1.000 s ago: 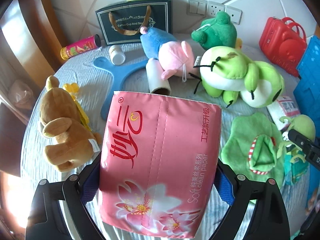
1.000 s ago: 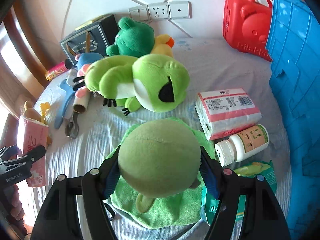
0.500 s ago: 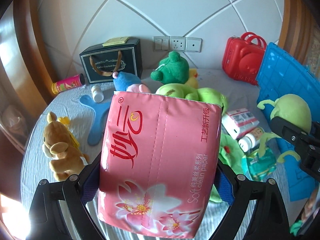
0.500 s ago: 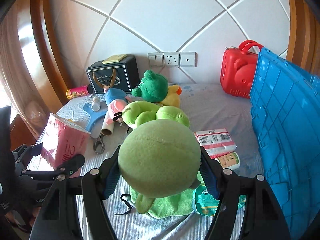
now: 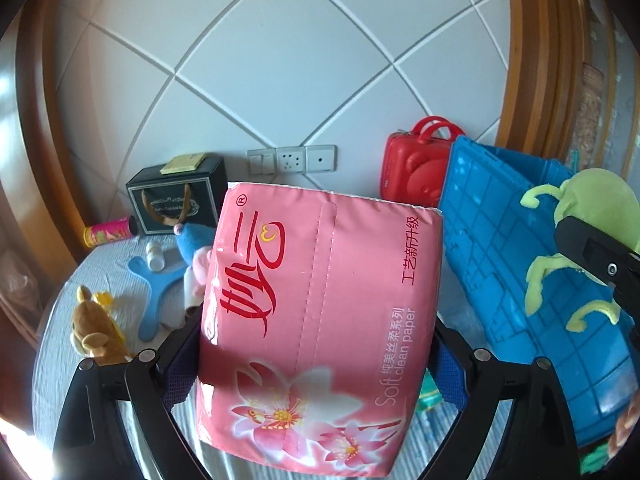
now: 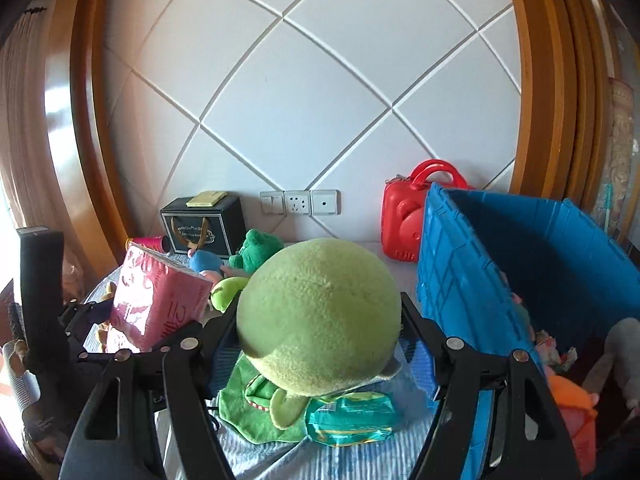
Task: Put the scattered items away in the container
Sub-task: 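Lift and carry tissue pack and frog plush over the blue crate with both tools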
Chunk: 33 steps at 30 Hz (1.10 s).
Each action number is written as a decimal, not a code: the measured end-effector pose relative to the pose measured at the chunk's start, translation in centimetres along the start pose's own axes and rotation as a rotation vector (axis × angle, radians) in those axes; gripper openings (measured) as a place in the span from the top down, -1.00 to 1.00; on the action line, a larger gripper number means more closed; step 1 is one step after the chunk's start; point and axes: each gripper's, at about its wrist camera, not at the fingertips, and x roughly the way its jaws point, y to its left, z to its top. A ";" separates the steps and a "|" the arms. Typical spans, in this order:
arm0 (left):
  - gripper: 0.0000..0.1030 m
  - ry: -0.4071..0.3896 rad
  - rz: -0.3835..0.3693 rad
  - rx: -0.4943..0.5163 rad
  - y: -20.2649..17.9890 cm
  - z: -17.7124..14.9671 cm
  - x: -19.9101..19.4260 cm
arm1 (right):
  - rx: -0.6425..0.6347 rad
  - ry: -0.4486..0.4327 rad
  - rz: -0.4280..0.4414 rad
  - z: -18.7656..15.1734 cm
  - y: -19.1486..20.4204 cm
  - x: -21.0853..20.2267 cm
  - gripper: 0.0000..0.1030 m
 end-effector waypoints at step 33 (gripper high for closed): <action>-0.85 -0.028 -0.188 0.233 -39.3 1.6 -7.3 | 0.187 -0.016 -0.237 -6.5 -33.9 -14.0 -0.36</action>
